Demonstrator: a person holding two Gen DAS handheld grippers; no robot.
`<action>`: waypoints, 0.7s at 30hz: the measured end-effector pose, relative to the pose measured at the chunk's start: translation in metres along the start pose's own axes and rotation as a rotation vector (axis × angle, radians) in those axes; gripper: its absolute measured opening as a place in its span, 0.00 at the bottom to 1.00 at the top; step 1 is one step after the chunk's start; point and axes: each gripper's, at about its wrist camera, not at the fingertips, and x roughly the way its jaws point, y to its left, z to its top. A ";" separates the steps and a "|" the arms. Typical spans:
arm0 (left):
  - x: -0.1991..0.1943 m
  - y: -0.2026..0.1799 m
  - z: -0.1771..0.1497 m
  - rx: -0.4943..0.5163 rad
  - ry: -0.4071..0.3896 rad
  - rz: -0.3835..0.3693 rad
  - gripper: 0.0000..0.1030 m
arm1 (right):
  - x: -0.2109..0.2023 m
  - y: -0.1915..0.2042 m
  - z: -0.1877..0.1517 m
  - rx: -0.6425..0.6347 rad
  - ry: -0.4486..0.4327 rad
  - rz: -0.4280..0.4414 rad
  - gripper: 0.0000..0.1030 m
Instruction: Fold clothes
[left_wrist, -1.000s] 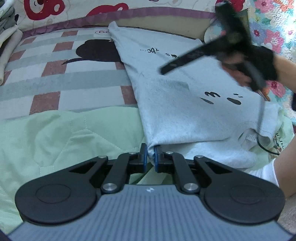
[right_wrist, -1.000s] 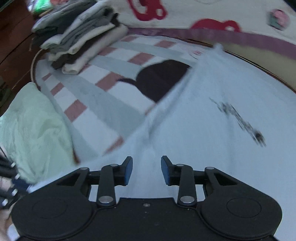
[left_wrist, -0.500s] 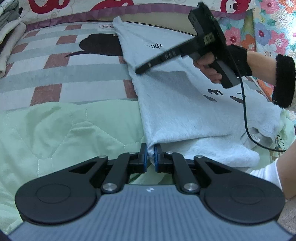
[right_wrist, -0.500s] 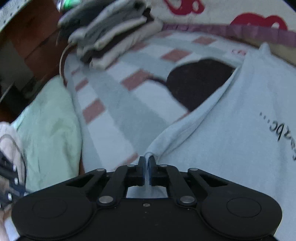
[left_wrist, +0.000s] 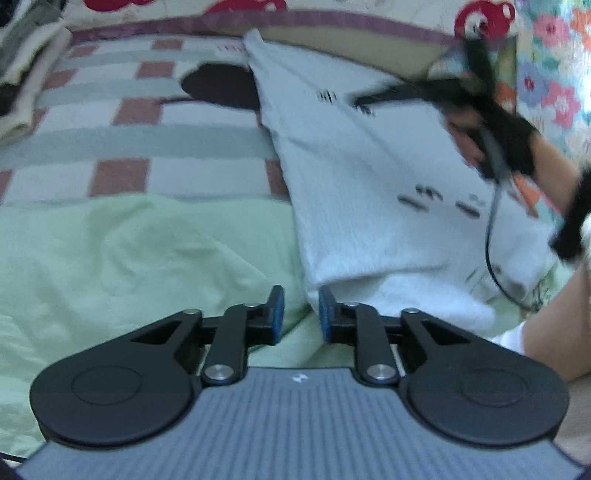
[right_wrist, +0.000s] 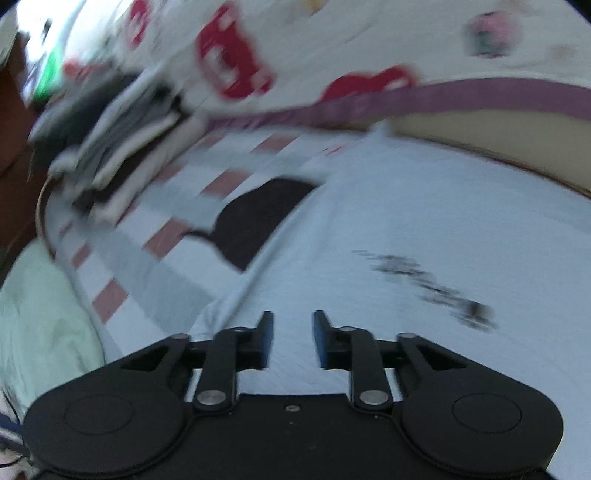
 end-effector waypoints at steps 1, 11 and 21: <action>-0.005 0.003 0.007 0.003 -0.010 0.008 0.23 | -0.018 -0.008 -0.006 0.045 -0.023 -0.024 0.36; 0.059 -0.089 0.116 0.281 0.016 -0.124 0.35 | -0.194 -0.065 -0.113 0.327 -0.091 -0.279 0.40; 0.157 -0.258 0.123 0.450 0.079 -0.449 0.38 | -0.320 -0.150 -0.247 0.849 -0.275 -0.502 0.50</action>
